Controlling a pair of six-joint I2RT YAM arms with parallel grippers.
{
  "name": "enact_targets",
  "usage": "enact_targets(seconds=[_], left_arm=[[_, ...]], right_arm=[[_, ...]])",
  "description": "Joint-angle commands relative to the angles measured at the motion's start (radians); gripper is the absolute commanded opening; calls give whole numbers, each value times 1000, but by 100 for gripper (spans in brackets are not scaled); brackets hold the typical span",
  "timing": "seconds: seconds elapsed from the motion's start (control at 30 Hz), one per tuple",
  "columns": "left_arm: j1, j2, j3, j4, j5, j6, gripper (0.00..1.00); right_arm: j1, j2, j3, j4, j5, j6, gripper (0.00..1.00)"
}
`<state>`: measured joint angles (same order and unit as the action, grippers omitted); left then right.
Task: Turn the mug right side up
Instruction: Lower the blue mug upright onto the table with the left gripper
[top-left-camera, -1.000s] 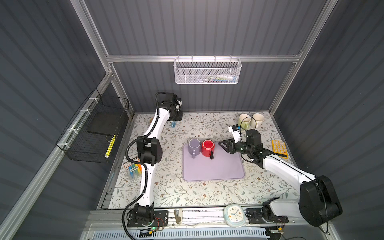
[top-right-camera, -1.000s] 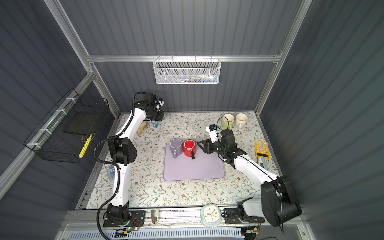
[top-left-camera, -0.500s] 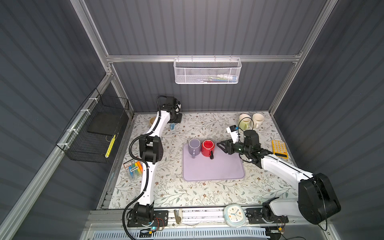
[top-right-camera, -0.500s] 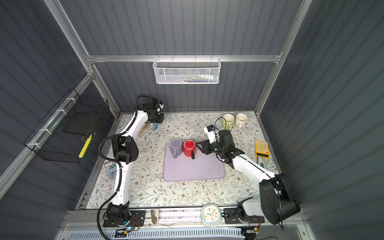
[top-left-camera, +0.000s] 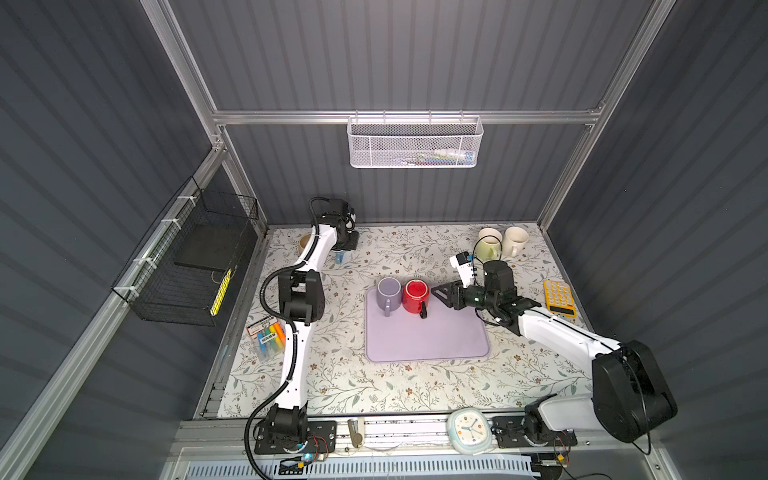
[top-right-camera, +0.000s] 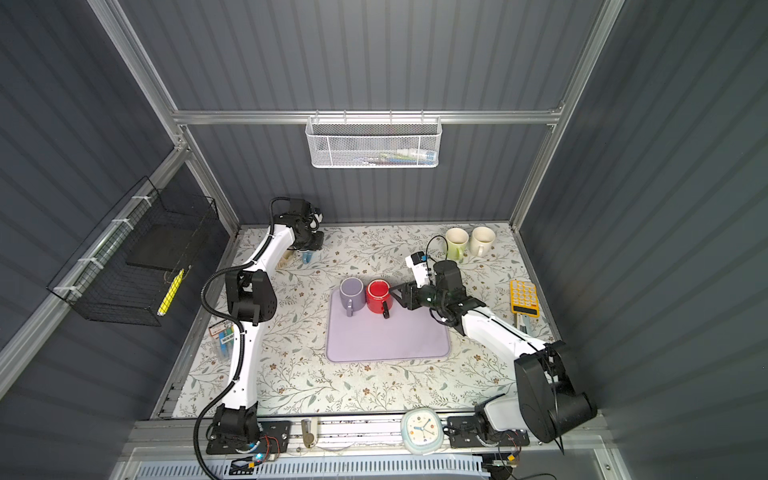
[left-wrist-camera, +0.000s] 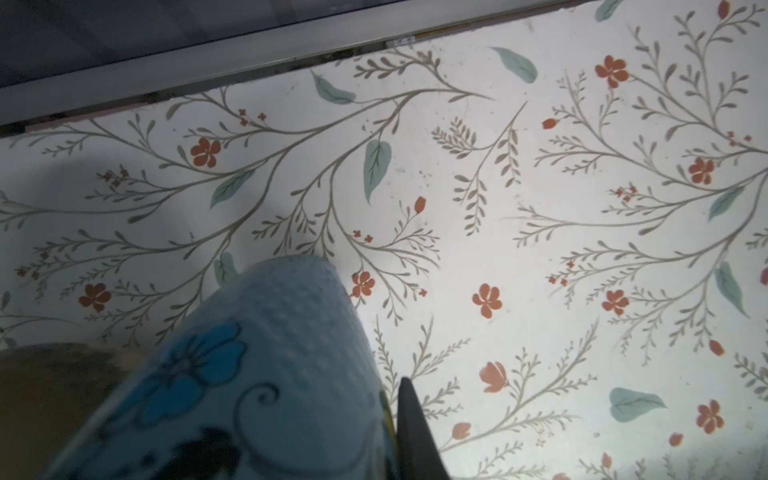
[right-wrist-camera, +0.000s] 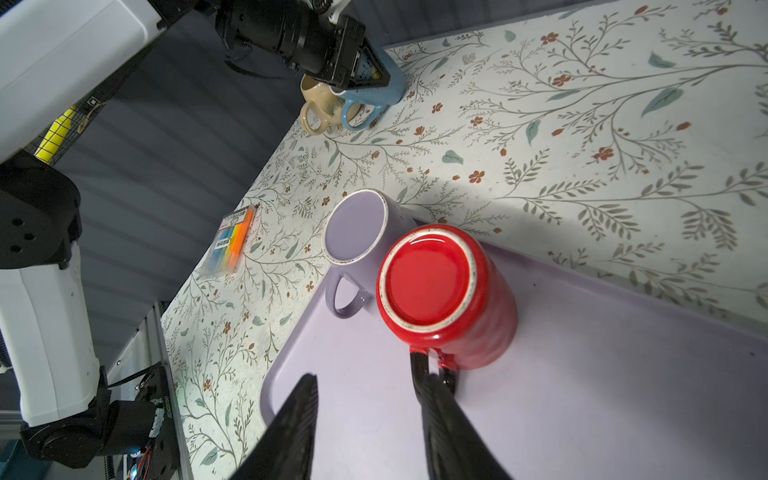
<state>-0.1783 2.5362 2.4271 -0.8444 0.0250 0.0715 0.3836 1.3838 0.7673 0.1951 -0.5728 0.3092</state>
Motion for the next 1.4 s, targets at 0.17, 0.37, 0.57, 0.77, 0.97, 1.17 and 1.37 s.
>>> enact_targets(seconds=[0.17, 0.37, 0.57, 0.77, 0.97, 1.17, 1.37], left_arm=[[11, -15, 36, -40, -17, -11, 0], [10, -59, 30, -96, -20, -44, 0], [10, -106, 16, -146, -38, -65, 0], [10, -88, 31, -198, -27, -52, 0], [10, -59, 47, -190, -7, -52, 5], [10, -57, 44, -176, -5, -55, 38], [10, -52, 43, -145, -9, -57, 52]], right_arm=[[17, 32, 41, 27, 6, 8, 44], [21, 42, 46, 30, 7, 9, 44], [25, 51, 47, 34, 7, 11, 44], [30, 61, 46, 44, 8, 20, 44], [32, 58, 45, 37, 13, 18, 44], [32, 59, 42, 37, 15, 17, 44], [34, 61, 44, 41, 14, 19, 44]])
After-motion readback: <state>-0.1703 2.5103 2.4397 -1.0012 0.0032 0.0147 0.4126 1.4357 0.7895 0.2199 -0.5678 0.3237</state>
